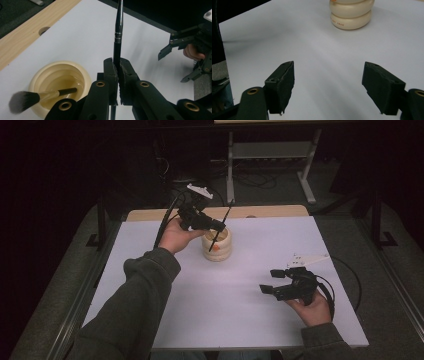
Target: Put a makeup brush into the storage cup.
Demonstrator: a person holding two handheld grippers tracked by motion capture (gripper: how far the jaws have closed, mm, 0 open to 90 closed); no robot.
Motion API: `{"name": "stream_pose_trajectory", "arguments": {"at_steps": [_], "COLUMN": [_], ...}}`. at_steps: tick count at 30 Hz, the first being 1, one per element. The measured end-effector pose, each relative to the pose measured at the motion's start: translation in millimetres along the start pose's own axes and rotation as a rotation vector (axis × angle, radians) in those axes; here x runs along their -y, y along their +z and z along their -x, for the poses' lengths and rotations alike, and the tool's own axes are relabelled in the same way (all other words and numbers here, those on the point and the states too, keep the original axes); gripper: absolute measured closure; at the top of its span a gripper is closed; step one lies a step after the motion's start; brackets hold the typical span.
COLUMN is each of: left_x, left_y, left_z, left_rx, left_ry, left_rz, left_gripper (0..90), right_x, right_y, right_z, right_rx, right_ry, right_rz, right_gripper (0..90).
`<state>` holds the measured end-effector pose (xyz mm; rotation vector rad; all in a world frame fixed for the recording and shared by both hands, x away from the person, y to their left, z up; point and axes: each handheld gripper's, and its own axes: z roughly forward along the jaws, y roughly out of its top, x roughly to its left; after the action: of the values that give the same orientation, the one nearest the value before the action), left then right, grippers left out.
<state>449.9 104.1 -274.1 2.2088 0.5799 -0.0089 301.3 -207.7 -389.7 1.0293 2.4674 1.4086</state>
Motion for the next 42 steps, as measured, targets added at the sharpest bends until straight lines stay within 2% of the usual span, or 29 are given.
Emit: {"name": "stream_pose_trajectory", "arguments": {"at_steps": [16, 17, 19, 24, 28, 34, 42], "left_x": [-20.7, -22.0, -24.6, -29.4, -32.2, -34.5, -31.9], "left_y": [2.6, 3.4, 3.5, 8.2, 13.7, 17.9, 28.2], "left_z": [-13.6, -13.6, -15.8, -19.9, -25.3, -32.9, -38.9], "left_rx": [-0.029, -0.032, -0.038, -0.041, -0.056, -0.073, -0.073], "left_ry": [-0.007, -0.021, -0.014, -0.024, -0.029, -0.042, -0.061], "left_rz": [0.009, 0.013, 0.006, 0.023, 0.014, 0.038, 0.035], "left_gripper": [85.9, 85.9, 85.9, 85.8, 85.8, 85.8, 85.7], "right_x": [0.4, 0.4, 0.4, 0.2, 0.2, 0.4, 0.5], "right_y": [-1.7, -1.9, -2.2, -2.3, -2.4, -3.2, -3.2], "right_z": [2.2, 2.2, 2.2, 2.2, 2.0, 3.5, 3.8], "right_rx": [-0.003, -0.003, -0.004, -0.006, -0.007, -0.008, -0.007], "right_ry": [0.004, 0.005, 0.010, 0.009, 0.013, 0.018, 0.015], "right_rz": [0.016, 0.017, 0.017, 0.018, 0.018, 0.022, 0.022], "right_gripper": [24.8, 24.8, 24.8, 24.8, 24.8, 24.8, 24.8]}}
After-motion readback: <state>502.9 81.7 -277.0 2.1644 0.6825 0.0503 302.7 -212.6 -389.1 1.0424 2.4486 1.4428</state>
